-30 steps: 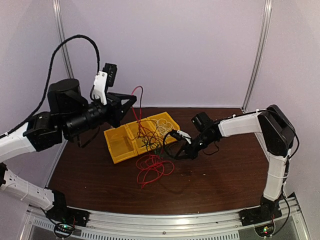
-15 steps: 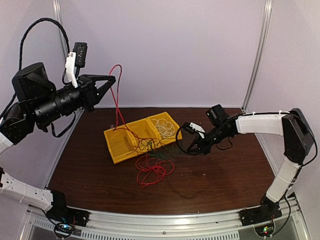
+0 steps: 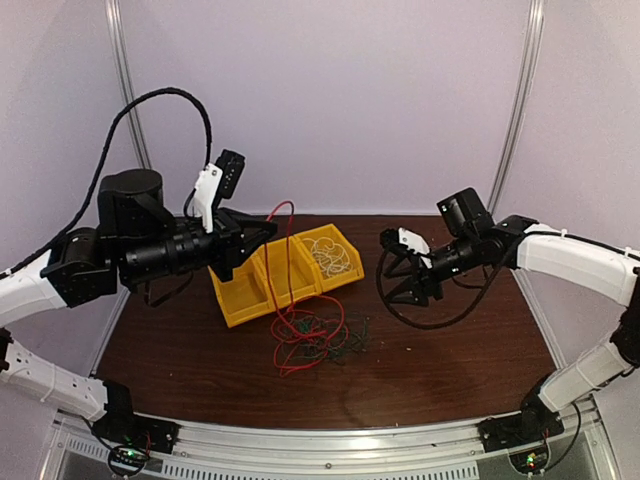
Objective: Untangle the cables
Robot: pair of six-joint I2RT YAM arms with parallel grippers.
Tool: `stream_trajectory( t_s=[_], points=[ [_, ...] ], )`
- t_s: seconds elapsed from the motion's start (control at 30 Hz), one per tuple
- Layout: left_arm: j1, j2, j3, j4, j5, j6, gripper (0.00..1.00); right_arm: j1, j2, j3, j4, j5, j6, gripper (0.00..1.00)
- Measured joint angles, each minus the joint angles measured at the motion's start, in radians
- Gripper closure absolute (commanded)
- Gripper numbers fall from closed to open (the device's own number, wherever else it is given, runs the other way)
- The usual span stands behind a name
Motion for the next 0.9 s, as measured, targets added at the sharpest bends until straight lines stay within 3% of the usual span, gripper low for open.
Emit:
stream_trajectory(
  t_s=[0.3,0.53,0.7,0.9],
  points=[
    [-0.007,0.055,-0.010,0.072,-0.008,-0.046,1.00,0.253,0.150,0.073,0.096,0.009,0.028,0.31],
    [-0.014,0.003,-0.010,0.058,-0.091,-0.089,1.00,0.316,0.291,0.091,0.176,-0.005,0.061,0.32],
    [-0.014,-0.048,0.013,0.033,-0.122,-0.095,1.00,0.346,0.365,0.092,0.308,-0.005,0.122,0.42],
    [-0.014,-0.038,0.103,-0.037,-0.150,-0.101,1.00,0.382,0.453,0.045,0.648,0.024,0.311,0.57]
  ],
)
